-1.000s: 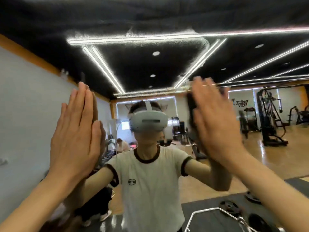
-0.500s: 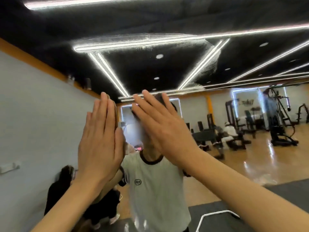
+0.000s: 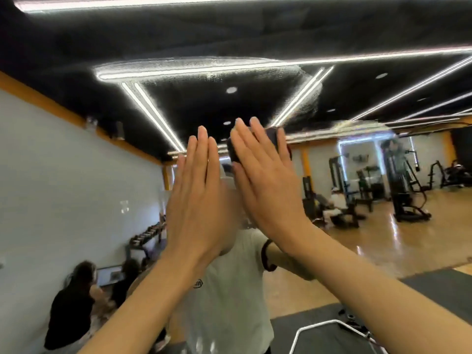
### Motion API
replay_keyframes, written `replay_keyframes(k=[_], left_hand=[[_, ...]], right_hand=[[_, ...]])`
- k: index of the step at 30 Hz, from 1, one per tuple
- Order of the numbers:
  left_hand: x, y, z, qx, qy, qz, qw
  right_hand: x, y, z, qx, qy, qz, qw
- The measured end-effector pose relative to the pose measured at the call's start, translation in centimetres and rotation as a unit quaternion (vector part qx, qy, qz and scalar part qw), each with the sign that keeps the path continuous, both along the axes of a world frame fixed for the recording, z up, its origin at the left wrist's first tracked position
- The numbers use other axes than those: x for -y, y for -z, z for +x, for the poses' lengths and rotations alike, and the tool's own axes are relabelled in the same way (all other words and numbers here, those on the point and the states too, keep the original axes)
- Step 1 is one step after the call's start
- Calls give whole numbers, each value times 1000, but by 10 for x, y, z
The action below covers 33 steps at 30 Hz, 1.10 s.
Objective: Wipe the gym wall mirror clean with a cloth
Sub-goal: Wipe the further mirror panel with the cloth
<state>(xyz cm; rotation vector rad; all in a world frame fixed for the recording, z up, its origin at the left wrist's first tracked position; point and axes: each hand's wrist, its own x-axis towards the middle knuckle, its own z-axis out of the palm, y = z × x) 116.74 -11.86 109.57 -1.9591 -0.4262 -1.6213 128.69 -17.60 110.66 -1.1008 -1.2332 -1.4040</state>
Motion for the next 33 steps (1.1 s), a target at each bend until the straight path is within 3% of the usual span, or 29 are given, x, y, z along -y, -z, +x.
replay_keyframes(k=[3,8,11,13,15,18,21,25,27,29,33], left_hand=[[-2,1,8,14,-4,6,1000],[-4,2,9,7,-21,18,1000],[-5,3,10,12,-32,24,999],[-5,3,11,14,-32,24,999],[-6,3,11,16,-28,25,999],[-4,3,11,19,-21,27,999],[-4,2,11,23,-19,33,999],[-6,2,12,30,-26,38,998],[-5,2,12,28,-28,34,999],[-4,2,12,27,-29,30,999],[-2,3,11,22,-34,23,999]], right_hand=[[17,-11,36,48,31,-32,998],[68,-12,136,-188,25,44,981],[65,-16,122,-283,0,115,952],[42,-21,77,-227,-18,109,968],[11,-22,27,-89,-9,56,994],[2,-31,13,44,15,4,999],[35,-38,62,-29,5,-18,999],[77,-32,133,-231,9,53,971],[76,-31,133,-278,3,72,958],[57,-33,102,-240,-6,53,969],[12,-35,29,5,12,-6,1000]])
